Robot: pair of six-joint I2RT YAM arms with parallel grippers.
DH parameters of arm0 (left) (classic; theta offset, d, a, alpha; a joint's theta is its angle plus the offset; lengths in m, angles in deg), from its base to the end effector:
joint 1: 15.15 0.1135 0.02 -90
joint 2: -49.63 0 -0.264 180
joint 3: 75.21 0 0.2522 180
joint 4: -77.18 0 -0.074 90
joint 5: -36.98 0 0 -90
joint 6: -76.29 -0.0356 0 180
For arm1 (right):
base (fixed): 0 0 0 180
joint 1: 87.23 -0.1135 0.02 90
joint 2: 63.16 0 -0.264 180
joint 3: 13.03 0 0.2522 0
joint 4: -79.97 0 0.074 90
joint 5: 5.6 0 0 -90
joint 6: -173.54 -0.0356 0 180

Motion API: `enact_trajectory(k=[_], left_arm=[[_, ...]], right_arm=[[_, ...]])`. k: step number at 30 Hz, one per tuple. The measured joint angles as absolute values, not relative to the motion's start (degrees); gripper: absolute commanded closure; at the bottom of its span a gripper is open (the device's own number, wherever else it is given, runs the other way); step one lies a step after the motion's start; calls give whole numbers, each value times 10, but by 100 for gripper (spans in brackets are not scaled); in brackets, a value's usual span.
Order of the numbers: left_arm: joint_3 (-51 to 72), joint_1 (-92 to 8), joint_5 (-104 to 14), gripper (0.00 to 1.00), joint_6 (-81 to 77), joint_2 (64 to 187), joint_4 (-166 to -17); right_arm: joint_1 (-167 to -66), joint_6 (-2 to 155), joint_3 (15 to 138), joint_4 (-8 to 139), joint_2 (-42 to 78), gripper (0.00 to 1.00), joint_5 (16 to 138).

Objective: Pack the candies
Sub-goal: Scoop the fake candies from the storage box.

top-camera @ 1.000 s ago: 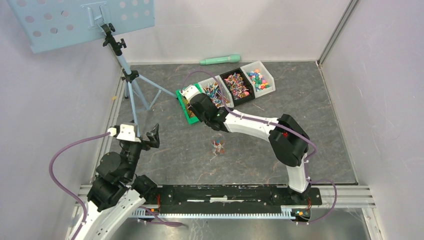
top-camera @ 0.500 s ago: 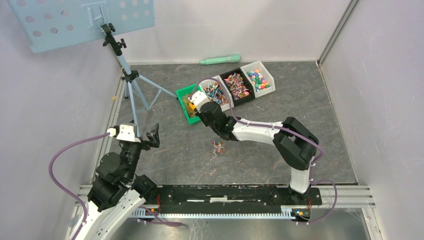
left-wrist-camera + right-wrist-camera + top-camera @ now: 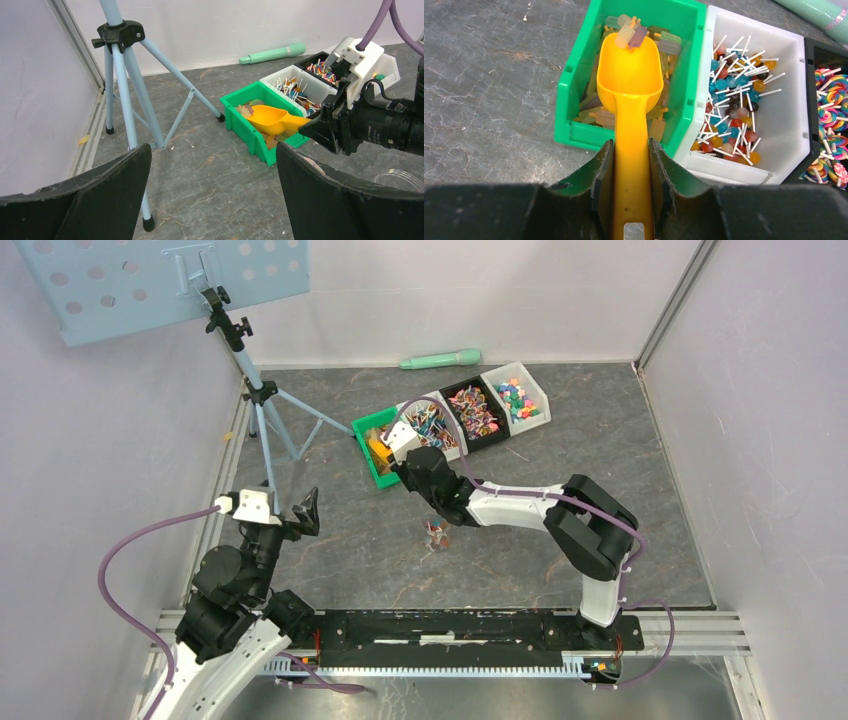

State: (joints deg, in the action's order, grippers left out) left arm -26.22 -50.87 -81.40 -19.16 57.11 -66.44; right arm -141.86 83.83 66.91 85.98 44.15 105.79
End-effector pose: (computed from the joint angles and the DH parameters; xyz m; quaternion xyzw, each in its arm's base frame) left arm 0.0521 -0.0166 0.3244 0.0606 0.6760 -0.0271 0.7339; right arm 0.2550 0.3368 0.2106 -0.2814 0.7684 0.1166 0.5629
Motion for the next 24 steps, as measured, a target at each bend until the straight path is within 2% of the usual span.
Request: enact_trajectory(k=[14,24], left_arm=[[-263,-509,-808,0,-191,589,-665],[-269,-509,-799,0,-192,599,-664]], right_arm=[[-1418,854,614,958,449,100,1035],[-1415,873,516,1104,438,100,1011]])
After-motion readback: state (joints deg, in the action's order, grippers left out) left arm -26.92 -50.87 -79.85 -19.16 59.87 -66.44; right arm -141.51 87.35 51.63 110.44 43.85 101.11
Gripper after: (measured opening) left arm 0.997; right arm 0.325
